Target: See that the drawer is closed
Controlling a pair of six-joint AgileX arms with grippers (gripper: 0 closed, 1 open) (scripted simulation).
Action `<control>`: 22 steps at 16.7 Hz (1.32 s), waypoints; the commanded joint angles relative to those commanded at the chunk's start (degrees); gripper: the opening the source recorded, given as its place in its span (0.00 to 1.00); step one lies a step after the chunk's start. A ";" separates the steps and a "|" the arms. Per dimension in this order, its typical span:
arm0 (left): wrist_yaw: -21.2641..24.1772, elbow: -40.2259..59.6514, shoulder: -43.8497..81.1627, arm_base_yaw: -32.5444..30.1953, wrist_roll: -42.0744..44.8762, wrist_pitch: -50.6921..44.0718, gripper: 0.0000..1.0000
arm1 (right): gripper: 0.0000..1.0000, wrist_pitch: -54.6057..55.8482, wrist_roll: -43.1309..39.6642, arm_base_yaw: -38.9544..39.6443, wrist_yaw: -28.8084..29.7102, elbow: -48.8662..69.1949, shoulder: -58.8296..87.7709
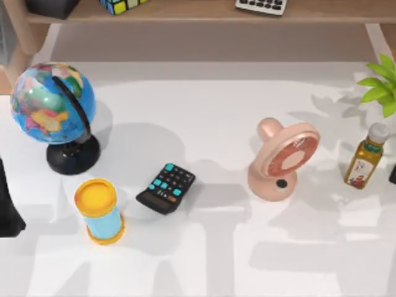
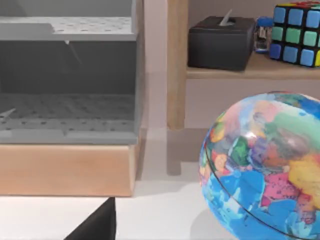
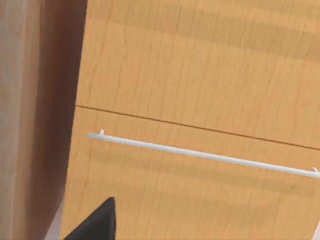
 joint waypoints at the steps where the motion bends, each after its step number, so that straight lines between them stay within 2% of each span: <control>1: 0.00 0.00 0.00 0.00 0.00 0.00 1.00 | 1.00 2.51 -3.17 -0.67 -0.34 -0.75 1.04; 10: 0.00 0.00 0.00 0.00 0.00 0.00 1.00 | 1.00 30.20 -42.51 -7.66 -3.29 -11.71 18.84; 15: 0.00 0.00 0.00 0.00 0.00 0.00 1.00 | 1.00 44.79 -64.43 -8.45 -4.60 -16.28 31.23; 19: 0.00 0.00 0.00 0.00 0.00 0.00 1.00 | 1.00 53.14 -76.76 -7.21 -5.34 -17.68 38.95; 22: 0.00 0.00 0.00 0.00 0.00 0.00 1.00 | 1.00 56.13 -81.07 -6.44 -5.62 -17.92 41.78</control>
